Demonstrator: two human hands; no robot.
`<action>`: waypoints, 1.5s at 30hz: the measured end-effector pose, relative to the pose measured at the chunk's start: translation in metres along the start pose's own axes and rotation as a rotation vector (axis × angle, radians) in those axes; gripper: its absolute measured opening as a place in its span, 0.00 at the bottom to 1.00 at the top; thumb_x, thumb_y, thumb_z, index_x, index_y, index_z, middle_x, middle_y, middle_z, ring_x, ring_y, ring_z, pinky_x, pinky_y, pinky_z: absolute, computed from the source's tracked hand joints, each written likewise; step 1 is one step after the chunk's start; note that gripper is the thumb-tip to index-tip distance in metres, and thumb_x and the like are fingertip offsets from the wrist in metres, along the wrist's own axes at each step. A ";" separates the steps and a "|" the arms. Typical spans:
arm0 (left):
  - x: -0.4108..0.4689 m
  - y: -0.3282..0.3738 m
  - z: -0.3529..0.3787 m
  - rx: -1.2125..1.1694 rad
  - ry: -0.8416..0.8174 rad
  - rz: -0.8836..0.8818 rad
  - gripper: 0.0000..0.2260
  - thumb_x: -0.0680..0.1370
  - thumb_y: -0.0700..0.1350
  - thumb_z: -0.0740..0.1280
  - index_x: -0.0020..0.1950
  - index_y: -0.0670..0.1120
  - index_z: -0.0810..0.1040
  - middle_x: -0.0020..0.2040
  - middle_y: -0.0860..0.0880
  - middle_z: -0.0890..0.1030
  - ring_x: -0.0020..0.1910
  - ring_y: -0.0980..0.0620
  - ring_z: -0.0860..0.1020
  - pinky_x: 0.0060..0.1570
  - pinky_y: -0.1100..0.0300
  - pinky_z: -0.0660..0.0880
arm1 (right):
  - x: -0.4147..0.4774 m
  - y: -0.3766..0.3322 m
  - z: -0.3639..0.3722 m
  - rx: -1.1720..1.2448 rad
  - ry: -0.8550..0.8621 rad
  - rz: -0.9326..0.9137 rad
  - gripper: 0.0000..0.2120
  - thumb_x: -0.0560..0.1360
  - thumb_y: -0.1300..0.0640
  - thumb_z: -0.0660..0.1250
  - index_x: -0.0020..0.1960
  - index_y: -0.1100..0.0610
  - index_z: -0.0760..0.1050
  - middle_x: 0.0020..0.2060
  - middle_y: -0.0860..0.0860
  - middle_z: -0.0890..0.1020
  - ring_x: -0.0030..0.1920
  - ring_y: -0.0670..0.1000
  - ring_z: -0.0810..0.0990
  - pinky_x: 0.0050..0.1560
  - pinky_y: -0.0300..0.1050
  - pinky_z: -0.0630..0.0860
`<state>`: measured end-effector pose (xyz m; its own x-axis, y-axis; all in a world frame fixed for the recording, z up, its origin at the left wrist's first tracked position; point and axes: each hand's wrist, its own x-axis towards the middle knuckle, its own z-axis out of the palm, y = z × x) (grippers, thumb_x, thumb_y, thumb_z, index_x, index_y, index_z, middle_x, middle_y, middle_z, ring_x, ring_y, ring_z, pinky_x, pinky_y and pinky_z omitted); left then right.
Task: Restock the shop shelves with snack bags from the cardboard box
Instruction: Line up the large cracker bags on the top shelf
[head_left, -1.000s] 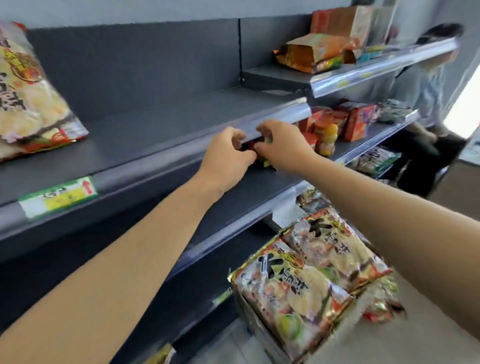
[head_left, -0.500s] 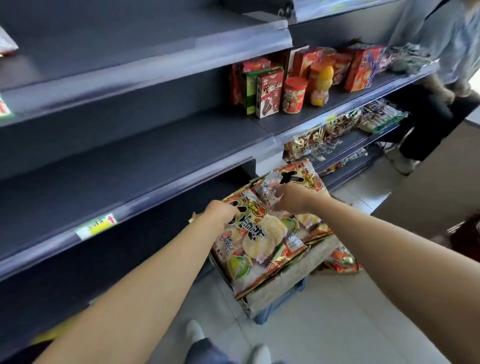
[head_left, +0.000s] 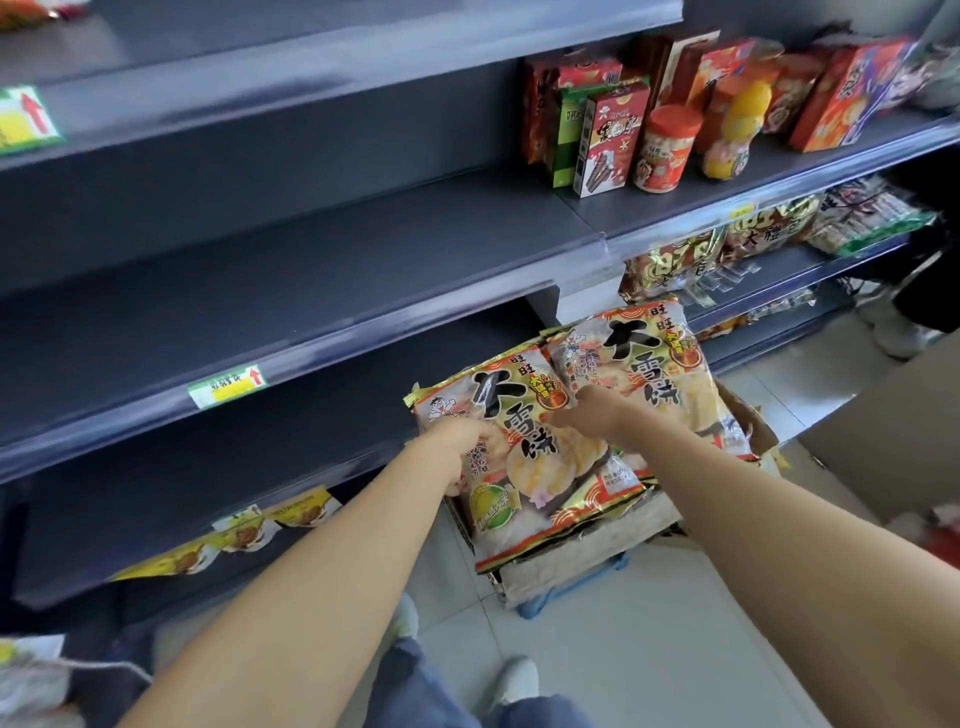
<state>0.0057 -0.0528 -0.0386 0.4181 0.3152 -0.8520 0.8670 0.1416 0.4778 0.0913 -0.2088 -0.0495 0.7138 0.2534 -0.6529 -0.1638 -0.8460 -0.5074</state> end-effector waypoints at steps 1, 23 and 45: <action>-0.001 0.000 -0.001 -0.013 0.004 -0.007 0.17 0.71 0.41 0.73 0.55 0.43 0.71 0.61 0.41 0.71 0.60 0.41 0.70 0.55 0.48 0.70 | 0.002 0.001 0.000 0.037 -0.005 0.018 0.37 0.75 0.45 0.67 0.74 0.64 0.58 0.73 0.59 0.65 0.71 0.61 0.65 0.68 0.55 0.65; -0.070 0.109 -0.014 -0.271 0.213 0.514 0.37 0.69 0.44 0.71 0.71 0.47 0.53 0.68 0.42 0.67 0.62 0.42 0.70 0.56 0.46 0.74 | -0.062 -0.067 -0.102 0.742 0.234 -0.369 0.19 0.67 0.65 0.71 0.57 0.57 0.73 0.49 0.58 0.83 0.45 0.59 0.84 0.50 0.57 0.81; -0.178 0.308 -0.323 -0.280 0.545 1.154 0.23 0.73 0.34 0.69 0.65 0.44 0.67 0.55 0.48 0.73 0.54 0.49 0.73 0.42 0.60 0.70 | -0.087 -0.454 -0.157 0.658 0.367 -1.001 0.16 0.71 0.62 0.72 0.56 0.56 0.73 0.49 0.49 0.81 0.50 0.52 0.80 0.55 0.48 0.76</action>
<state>0.1108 0.2377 0.3295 0.6578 0.7139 0.2402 -0.0282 -0.2954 0.9550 0.2101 0.0797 0.3263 0.8514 0.4142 0.3217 0.3258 0.0630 -0.9433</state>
